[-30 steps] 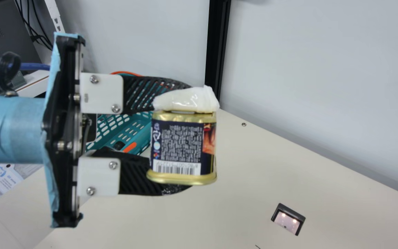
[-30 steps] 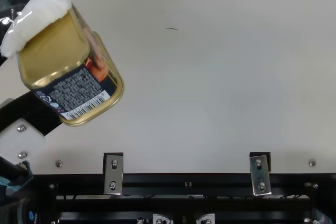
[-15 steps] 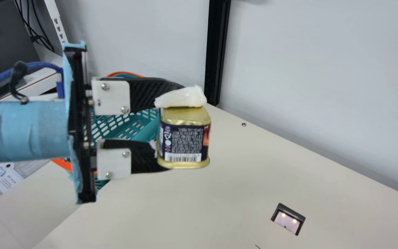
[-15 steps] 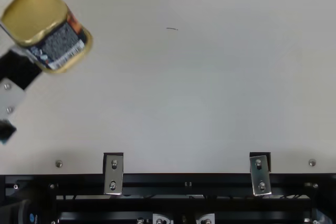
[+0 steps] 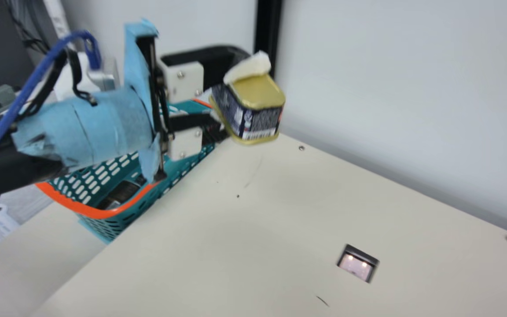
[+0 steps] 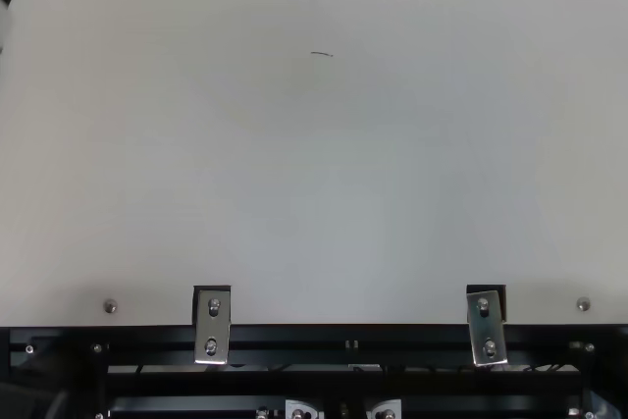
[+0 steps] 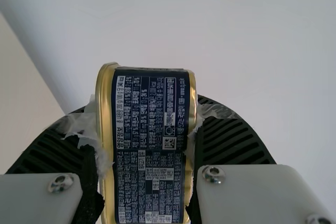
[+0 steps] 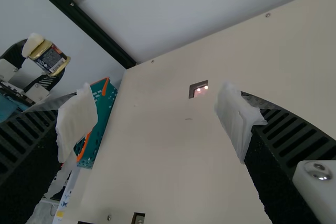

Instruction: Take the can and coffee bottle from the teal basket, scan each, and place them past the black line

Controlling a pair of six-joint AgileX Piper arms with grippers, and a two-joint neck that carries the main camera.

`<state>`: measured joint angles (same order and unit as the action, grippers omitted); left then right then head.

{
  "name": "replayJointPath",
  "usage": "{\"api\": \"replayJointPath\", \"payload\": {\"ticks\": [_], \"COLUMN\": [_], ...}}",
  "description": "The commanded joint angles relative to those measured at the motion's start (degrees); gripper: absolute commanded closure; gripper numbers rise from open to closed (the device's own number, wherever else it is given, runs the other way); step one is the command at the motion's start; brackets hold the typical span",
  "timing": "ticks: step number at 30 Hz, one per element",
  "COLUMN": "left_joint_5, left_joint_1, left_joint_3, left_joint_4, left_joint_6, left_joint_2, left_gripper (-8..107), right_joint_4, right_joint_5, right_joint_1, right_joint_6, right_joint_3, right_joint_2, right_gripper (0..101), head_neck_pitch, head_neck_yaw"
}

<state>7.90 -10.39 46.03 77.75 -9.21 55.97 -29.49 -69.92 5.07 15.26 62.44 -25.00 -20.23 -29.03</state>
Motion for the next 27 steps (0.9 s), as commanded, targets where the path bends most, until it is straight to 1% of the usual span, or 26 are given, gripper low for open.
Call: {"api": "replayJointPath", "payload": {"ticks": [1,3,5,6,8,11,19,27], "left_joint_5": [-13.57,-16.66,-18.21,-12.37,-15.39,-18.21,-18.41,-18.47], "left_joint_1": [-7.45,-10.48,-12.70,-9.17,-11.65,-12.63,-12.63,-12.68], "left_joint_3": [0.94,1.34,0.89,1.39,0.89,0.89,0.89,0.88], "left_joint_4": [0.05,-1.67,-3.44,-1.10,-2.75,-3.13,-2.95,-3.11], "left_joint_6": [8.40,8.98,7.13,8.24,9.21,9.21,9.21,9.03], "left_joint_2": [0.68,1.37,2.64,1.89,2.77,2.73,2.73,2.76], "left_gripper": [89,89,89,89,89,89,89,89], "right_joint_4": [0.00,0.00,0.00,0.00,0.00,0.00,0.00,0.00], "right_joint_5": [0.00,0.00,0.00,0.00,0.00,0.00,0.00,0.00], "right_joint_1": [0.00,0.00,0.00,0.00,0.00,0.00,0.00,0.00], "right_joint_6": [0.00,0.00,0.00,0.00,0.00,0.00,0.00,0.00], "right_joint_3": [0.00,0.00,0.00,0.00,0.00,0.00,0.00,0.00], "right_joint_2": [0.00,0.00,0.00,0.00,0.00,0.00,0.00,0.00], "right_gripper": [0,0,0,0,0,0,0,0], "head_neck_pitch": [1.50,2.62,3.74,4.33,5.47,7.21,11.84,11.84], "head_neck_yaw": [3.53,7.36,10.99,12.71,15.89,20.05,28.43,28.43]}}
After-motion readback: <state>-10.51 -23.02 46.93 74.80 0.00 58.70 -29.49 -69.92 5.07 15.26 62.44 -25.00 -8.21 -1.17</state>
